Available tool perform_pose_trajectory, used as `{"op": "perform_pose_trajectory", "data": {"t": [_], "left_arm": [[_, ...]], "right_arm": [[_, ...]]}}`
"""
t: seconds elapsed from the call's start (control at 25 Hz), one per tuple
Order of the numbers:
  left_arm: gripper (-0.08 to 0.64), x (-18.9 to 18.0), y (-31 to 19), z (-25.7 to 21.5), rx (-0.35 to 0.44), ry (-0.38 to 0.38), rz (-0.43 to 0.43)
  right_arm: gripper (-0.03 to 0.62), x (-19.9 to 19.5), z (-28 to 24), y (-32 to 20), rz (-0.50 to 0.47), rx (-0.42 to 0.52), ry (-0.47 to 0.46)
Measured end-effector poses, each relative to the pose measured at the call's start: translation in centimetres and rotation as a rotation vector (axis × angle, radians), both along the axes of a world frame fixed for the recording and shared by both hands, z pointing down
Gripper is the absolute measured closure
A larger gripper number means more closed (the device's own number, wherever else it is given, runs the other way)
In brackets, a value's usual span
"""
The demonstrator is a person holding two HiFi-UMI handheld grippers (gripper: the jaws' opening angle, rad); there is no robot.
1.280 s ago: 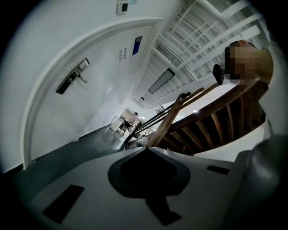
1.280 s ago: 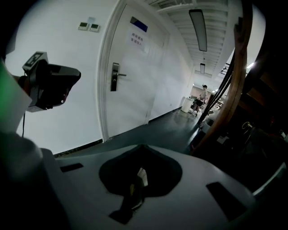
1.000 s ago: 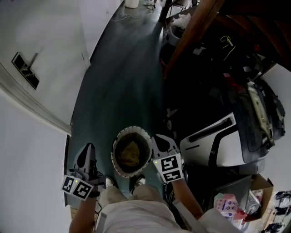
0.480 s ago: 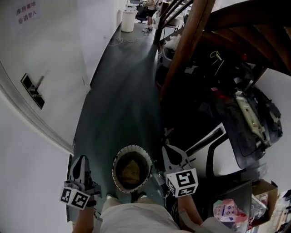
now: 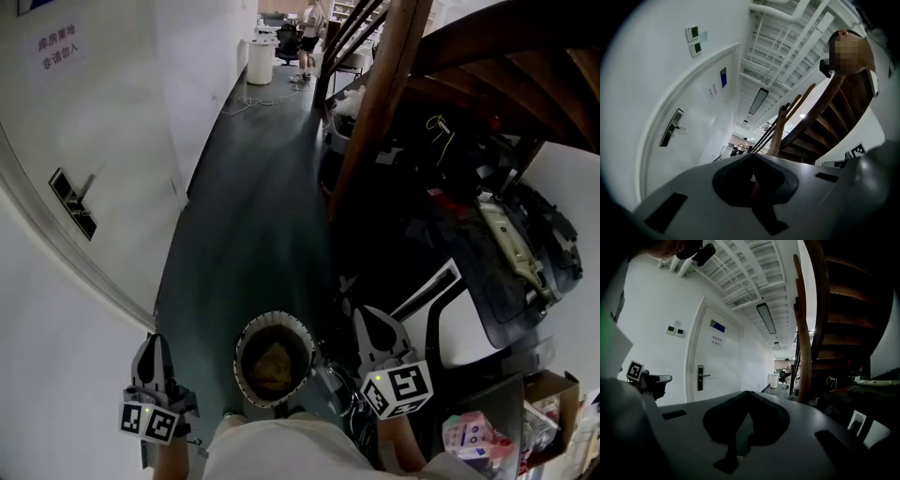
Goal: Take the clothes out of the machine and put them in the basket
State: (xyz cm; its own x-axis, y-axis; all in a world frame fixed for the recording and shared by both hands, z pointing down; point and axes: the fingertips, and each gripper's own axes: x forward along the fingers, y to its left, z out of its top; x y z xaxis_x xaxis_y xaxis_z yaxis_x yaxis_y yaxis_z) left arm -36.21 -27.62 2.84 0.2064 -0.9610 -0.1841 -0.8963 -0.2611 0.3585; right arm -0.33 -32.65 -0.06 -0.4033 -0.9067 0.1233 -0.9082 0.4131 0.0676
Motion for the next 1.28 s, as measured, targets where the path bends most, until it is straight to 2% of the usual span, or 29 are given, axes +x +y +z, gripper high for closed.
{"op": "perform_pose_trajectory", "data": {"t": [0.48,0.68,0.96,1.28], "left_arm": [[0.547,0.0,0.7,-1.6,0.041,-0.025,0.001],[0.546,-0.5,1.2,-1.5,0.039,-0.016,0.0],[0.546,-0.7,1.6,-0.3,0.012,-0.014,0.001],[0.546,-0.9,2.2,-0.5,0.019,-0.038,-0.005]], "right_arm": [[0.58,-1.6,-0.4,-0.1,-0.032,0.017,0.007],[0.58,-2.8,-0.3,0.2,-0.041,0.006,0.038],[0.58,-3.9,0.4,0.8,-0.054,-0.001,0.045],[0.58,-4.6,1.2,1.8,-0.075,-0.011,0.036]]}}
